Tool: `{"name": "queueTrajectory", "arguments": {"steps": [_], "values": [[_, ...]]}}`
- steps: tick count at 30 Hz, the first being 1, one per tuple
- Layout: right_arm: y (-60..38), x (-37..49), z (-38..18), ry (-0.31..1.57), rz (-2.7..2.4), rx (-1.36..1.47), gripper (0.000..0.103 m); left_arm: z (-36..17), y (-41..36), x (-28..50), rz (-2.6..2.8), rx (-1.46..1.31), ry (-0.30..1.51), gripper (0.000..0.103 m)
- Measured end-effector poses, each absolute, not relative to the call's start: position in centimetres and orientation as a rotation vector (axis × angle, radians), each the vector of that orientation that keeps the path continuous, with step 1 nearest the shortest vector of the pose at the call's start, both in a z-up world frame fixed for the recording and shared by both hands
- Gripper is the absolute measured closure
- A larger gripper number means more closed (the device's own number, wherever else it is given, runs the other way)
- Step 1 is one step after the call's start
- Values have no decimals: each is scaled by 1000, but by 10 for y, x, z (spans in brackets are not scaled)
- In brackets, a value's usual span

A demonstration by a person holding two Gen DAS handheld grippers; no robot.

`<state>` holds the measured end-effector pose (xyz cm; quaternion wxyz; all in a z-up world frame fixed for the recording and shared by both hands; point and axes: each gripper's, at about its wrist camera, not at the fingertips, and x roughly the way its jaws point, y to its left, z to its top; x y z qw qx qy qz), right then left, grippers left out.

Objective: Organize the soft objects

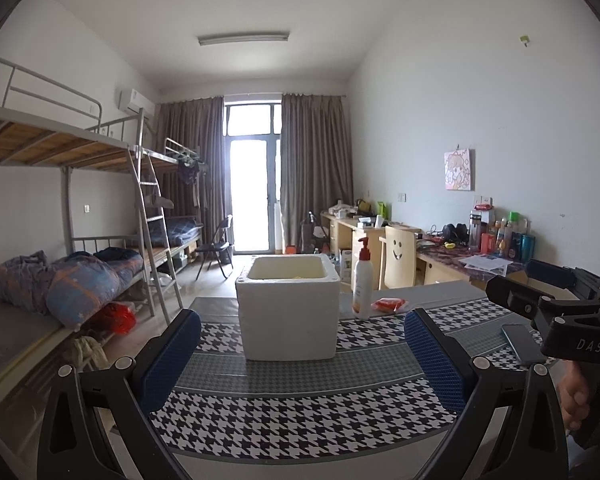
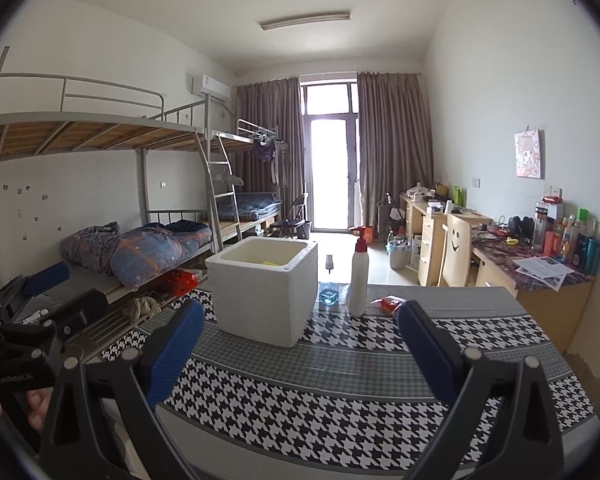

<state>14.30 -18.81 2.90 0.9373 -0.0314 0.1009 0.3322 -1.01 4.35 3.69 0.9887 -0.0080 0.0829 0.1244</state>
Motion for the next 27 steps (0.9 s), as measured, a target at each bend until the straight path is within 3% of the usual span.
{"name": "queueTrajectory", "arguments": {"steps": [27], "values": [[-188,122,-1,212,673,-69,4,13,50,-19,271,-58,187,1]]}}
